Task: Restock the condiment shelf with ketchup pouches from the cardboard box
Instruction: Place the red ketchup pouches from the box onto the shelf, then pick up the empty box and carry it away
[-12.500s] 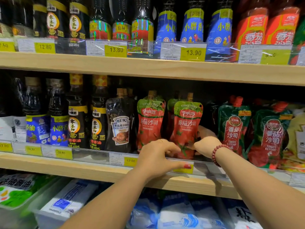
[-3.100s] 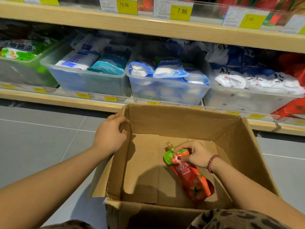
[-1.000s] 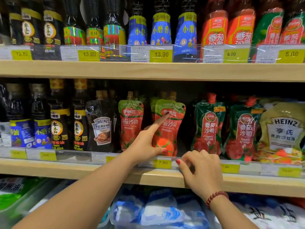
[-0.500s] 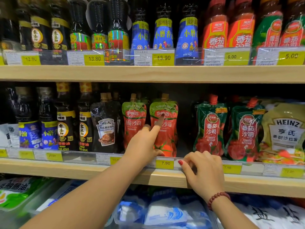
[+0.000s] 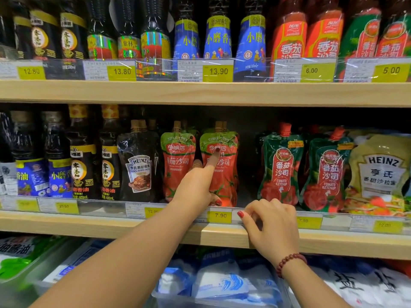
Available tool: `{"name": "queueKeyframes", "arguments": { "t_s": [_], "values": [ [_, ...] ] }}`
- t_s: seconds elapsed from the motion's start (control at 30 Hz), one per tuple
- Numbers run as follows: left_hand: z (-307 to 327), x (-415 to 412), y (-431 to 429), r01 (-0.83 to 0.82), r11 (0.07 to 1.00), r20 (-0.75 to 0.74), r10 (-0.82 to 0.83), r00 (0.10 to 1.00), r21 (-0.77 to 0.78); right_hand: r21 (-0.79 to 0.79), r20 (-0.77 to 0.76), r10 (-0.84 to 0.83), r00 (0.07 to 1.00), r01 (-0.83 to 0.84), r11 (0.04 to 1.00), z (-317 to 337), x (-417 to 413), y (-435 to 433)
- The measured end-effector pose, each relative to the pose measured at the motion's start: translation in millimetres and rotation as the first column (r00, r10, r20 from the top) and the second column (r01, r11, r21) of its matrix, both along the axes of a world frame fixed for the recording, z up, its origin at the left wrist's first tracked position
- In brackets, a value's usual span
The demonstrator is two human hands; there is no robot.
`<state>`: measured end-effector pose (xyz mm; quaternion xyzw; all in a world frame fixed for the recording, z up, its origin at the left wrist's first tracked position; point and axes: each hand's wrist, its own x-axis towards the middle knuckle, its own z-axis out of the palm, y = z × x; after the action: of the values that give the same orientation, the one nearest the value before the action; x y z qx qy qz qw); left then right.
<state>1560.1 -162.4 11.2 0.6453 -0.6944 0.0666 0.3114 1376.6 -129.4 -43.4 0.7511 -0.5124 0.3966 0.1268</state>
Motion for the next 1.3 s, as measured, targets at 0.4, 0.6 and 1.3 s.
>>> {"name": "queueKeyframes", "arguments": {
  "t_s": [0.4, 0.6, 1.3],
  "values": [
    [5, -5, -2, -0.019, 0.999, 0.085, 0.016, 0.996, 0.032, -0.012, 0.010, -0.002, 1.000, 0.002, 1.000, -1, 2, 1],
    [0, -4, 0, -0.005, 1.000, 0.017, 0.006, 1.000, -0.011, -0.015, 0.009, 0.006, 1.000, -0.006, 1.000, -2, 1, 1],
    [27, 26, 91, 0.223, 0.971, -0.230, -0.200, 0.952, 0.080, 0.509, -0.134, 0.113, 0.984, -0.030, 0.860, 43, -7, 14]
  ]
}}
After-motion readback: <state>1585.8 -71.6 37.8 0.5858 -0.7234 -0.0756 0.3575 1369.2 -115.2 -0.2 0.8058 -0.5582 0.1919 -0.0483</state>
